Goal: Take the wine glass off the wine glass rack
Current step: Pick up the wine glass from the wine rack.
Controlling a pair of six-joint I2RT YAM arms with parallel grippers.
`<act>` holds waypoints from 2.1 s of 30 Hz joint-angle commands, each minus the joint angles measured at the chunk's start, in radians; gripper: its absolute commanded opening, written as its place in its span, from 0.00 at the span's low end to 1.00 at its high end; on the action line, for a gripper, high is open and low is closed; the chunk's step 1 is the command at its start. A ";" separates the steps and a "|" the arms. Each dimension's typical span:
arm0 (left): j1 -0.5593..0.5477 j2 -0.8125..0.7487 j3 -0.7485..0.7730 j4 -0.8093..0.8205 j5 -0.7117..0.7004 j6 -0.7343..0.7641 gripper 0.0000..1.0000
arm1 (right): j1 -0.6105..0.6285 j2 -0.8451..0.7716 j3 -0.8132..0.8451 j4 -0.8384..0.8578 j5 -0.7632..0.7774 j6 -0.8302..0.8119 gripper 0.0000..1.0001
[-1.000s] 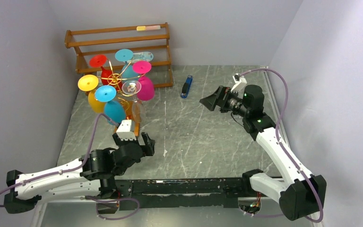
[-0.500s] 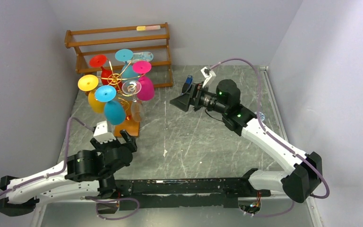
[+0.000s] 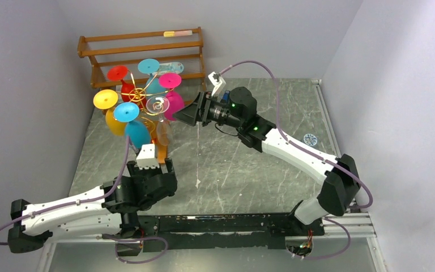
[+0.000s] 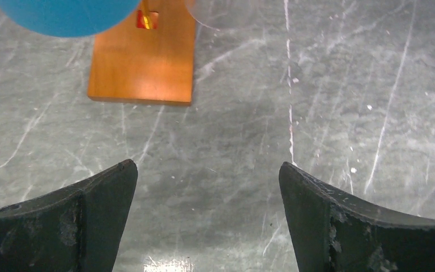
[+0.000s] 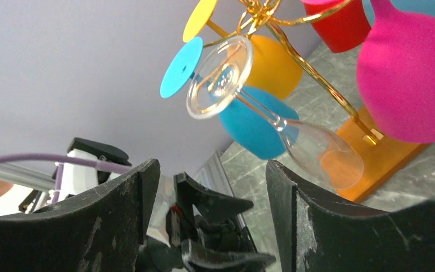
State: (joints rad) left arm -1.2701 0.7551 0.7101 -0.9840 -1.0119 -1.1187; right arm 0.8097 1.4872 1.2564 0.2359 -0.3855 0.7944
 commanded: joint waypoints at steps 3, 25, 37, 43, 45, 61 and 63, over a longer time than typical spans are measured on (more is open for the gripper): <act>-0.003 -0.092 -0.091 0.276 0.176 0.280 1.00 | 0.022 0.075 0.081 0.094 -0.005 0.088 0.70; -0.003 -0.012 -0.097 0.393 0.289 0.429 1.00 | 0.029 0.218 0.200 0.086 0.108 0.167 0.57; -0.002 -0.014 -0.104 0.405 0.300 0.449 1.00 | 0.030 0.256 0.235 0.062 0.097 0.175 0.32; -0.003 -0.023 -0.110 0.407 0.303 0.452 1.00 | 0.030 0.249 0.232 0.072 0.093 0.184 0.15; -0.002 -0.026 -0.109 0.402 0.302 0.450 1.00 | 0.030 0.248 0.236 0.067 0.092 0.186 0.11; -0.003 -0.030 -0.099 0.407 0.293 0.444 1.00 | 0.031 0.198 0.221 0.119 0.082 0.313 0.00; -0.003 -0.035 -0.097 0.413 0.300 0.455 1.00 | 0.032 0.185 0.220 0.102 0.108 0.311 0.00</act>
State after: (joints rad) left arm -1.2701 0.7349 0.5823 -0.5941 -0.7124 -0.6727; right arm 0.8349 1.7267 1.4773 0.3195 -0.3126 1.0733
